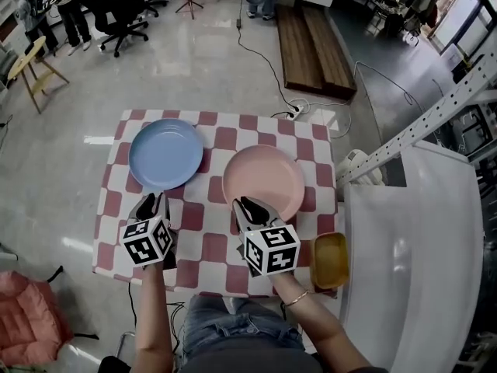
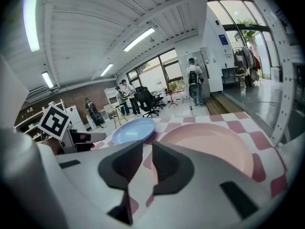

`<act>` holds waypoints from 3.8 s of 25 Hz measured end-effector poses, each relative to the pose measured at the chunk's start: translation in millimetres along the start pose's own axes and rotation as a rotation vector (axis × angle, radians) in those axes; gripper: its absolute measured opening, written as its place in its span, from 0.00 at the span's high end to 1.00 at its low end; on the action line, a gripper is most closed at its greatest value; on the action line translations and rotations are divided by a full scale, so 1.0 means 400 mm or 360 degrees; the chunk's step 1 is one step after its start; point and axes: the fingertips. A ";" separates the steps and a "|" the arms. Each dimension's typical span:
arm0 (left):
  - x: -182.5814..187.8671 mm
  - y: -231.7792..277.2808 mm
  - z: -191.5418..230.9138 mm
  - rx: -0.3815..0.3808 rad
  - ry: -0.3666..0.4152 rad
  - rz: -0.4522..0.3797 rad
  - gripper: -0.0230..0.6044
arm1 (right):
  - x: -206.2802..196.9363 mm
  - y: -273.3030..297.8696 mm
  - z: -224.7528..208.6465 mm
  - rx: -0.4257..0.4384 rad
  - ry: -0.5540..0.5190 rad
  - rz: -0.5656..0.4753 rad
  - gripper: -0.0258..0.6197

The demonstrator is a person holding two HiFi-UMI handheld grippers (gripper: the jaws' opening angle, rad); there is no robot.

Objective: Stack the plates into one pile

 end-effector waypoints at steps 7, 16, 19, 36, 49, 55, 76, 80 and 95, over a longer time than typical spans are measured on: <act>0.021 0.018 0.193 -0.0006 -0.0008 0.0069 0.77 | 0.001 0.144 0.153 0.0046 0.0080 0.0051 0.85; 0.046 0.087 0.344 -0.0019 -0.0047 0.0115 0.76 | -0.010 0.315 0.205 -0.0109 0.0144 0.0117 0.85; 0.057 0.113 0.371 -0.0052 -0.0071 0.0127 0.76 | -0.011 0.353 0.189 -0.0176 0.0160 0.0138 0.85; 0.088 0.285 0.434 -0.0114 -0.0110 0.0230 0.73 | -0.005 0.496 0.105 -0.0389 0.0283 0.0239 0.78; 0.080 0.335 0.420 -0.0144 -0.0073 0.0297 0.78 | -0.036 0.539 0.110 -0.0403 0.0241 0.0339 0.78; 0.085 0.305 0.414 -0.0108 -0.0034 0.0282 0.81 | -0.026 0.513 0.116 -0.0413 0.0224 0.0310 0.78; 0.080 0.148 0.182 -0.0295 0.0019 0.0222 0.83 | -0.031 0.204 0.054 -0.0505 0.0333 0.0119 0.78; 0.060 0.150 0.092 -0.0364 0.0076 0.0250 0.83 | -0.049 0.130 -0.006 -0.0585 0.0388 0.0102 0.78; -0.020 0.228 -0.275 -0.0665 0.0290 0.0371 0.82 | -0.122 -0.115 -0.272 -0.0924 0.0565 0.0013 0.78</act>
Point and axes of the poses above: the fingertips, and each gripper's own axes: y forward along the fingers, z to its left, x out of its top, and after that the axes turned 9 degrees about -x, right-handed
